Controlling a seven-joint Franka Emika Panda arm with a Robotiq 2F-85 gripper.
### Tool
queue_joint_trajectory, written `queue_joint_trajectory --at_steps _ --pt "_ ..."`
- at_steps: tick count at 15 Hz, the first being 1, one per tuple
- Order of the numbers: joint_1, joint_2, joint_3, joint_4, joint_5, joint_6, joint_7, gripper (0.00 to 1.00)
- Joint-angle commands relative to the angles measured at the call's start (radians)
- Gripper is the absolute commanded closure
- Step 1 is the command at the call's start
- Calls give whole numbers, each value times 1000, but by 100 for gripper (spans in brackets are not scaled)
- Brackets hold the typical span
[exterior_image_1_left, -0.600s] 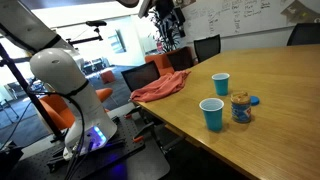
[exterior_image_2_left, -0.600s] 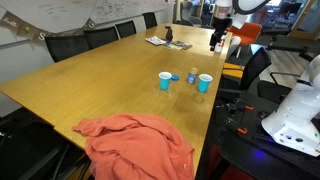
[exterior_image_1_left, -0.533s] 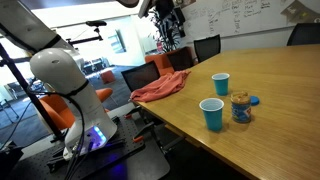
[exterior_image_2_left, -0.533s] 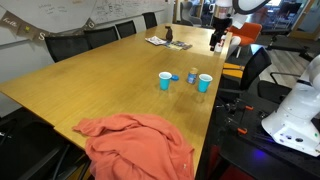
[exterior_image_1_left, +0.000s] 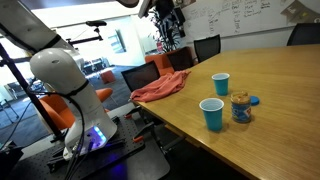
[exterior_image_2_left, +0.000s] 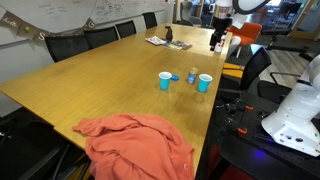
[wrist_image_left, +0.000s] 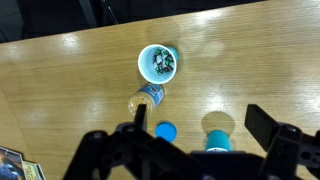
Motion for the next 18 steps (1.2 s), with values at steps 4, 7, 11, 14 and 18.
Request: queue_joint_trajectory --at_steps 4,7,11,14,18 --pt "32 45 -18 22 3 31 -10 0" --pt "70 119 -27 50 41 103 -59 0" --pt "100 257 -34 109 95 212 -123 0" --pt "110 383 -47 196 194 234 -226 0" --pt "90 535 -41 333 325 191 -362 0"
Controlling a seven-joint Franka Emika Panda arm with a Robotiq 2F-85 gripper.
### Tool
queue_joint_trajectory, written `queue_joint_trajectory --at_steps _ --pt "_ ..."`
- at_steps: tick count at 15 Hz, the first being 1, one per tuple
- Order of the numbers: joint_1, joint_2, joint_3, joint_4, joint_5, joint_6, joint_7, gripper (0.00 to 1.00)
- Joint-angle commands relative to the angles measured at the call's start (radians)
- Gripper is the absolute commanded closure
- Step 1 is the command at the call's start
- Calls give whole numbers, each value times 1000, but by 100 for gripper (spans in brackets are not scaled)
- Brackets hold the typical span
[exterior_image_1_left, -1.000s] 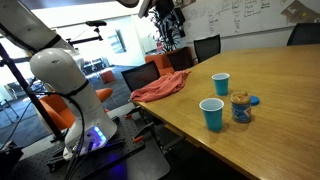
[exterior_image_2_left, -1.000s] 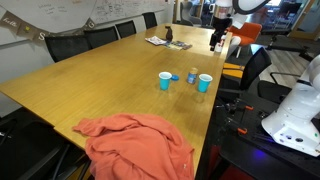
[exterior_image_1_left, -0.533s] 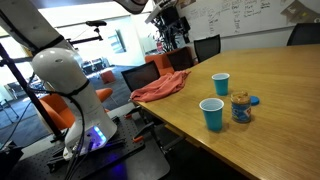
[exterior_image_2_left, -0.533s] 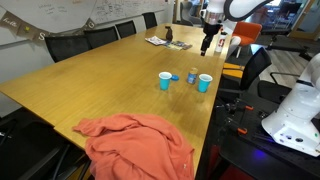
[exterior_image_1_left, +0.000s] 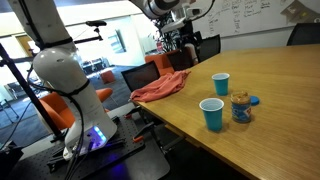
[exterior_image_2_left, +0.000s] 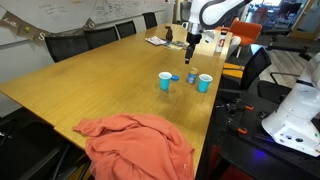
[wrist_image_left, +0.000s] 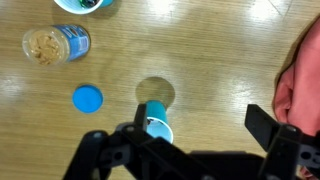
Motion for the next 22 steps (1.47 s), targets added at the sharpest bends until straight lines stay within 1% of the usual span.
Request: queue_joint_trajectory --at_steps 1,3,5,6,7,9,12,14,17,22 --pt "-12 148 -2 151 95 -42 -115 0" --pt "-25 214 7 205 128 -45 -156 0" --pt "-29 271 10 243 110 -44 -161 0" --pt "-23 282 6 248 74 -55 -145 0" --pt "-27 244 10 195 90 -9 -134 0" --pt "-28 279 12 218 80 -12 -133 0" --pt "-28 288 13 230 78 -15 -133 0" --pt "-37 325 23 252 108 15 -152 0" --pt "-46 378 35 277 123 65 -173 0" --pt "-66 482 70 313 113 216 -194 0"
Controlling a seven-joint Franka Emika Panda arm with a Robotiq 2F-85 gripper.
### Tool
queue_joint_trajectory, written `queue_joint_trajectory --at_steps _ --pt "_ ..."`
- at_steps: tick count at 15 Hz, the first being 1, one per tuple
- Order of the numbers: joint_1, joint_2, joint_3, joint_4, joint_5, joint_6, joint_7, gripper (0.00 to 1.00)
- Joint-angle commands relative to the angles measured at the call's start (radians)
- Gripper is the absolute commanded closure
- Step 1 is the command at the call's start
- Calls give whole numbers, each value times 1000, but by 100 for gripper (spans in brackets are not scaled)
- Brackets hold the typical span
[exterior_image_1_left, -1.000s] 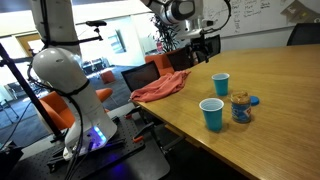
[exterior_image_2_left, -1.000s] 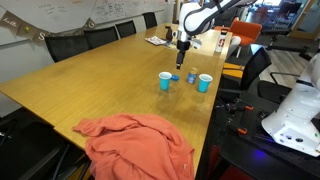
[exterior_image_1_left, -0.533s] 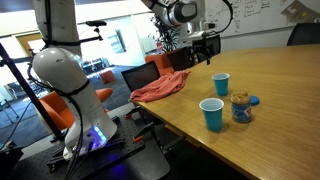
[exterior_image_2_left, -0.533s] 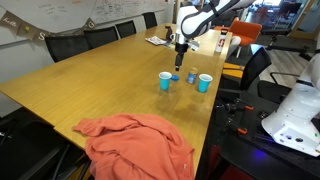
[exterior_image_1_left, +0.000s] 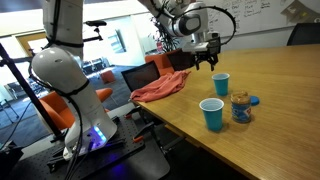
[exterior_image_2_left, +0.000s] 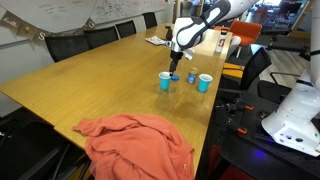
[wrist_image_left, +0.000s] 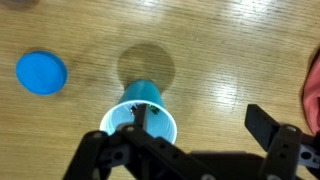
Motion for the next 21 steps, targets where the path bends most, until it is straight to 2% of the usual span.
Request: queue_joint_trajectory --at_steps 1,6,13,14,16,21 --pt "-35 80 44 52 9 85 -43 0" --pt "-47 156 74 104 -13 147 -44 0" --pt "-15 227 55 179 -86 136 -9 0" --pt "-13 235 54 187 -96 131 -9 25" --pt "-11 249 54 198 -112 126 -8 34" --pt "-13 273 58 219 -120 116 -9 75"
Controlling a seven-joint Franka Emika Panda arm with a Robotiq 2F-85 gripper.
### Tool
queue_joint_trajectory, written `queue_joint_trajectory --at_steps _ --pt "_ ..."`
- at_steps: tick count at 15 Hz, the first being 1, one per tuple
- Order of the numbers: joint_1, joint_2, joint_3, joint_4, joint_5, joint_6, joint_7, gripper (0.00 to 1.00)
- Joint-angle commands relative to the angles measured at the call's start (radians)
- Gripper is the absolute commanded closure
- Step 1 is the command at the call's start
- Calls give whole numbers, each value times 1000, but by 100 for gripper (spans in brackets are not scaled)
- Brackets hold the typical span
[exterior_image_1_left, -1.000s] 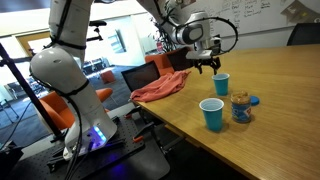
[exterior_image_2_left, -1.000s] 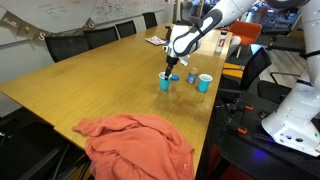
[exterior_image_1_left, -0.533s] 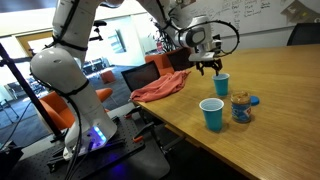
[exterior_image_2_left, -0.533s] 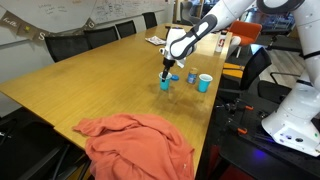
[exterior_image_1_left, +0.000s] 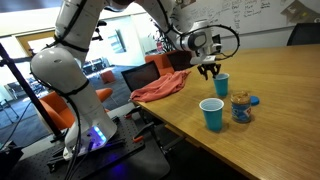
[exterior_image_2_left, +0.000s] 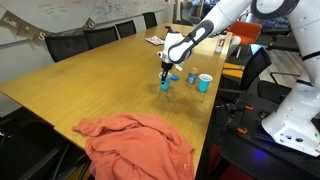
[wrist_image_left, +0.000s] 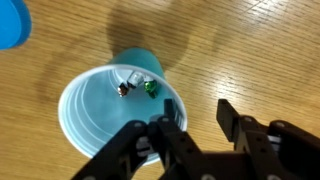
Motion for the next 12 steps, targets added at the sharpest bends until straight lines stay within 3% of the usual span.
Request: queue_joint_trajectory --at_steps 1,4,8,12 --pt "0 18 1 33 -19 -16 13 81" --pt "-5 13 1 34 -17 -15 12 100" --pt "-15 -16 5 27 -7 -24 14 100" --pt "10 -115 -9 -71 -34 -97 24 99"
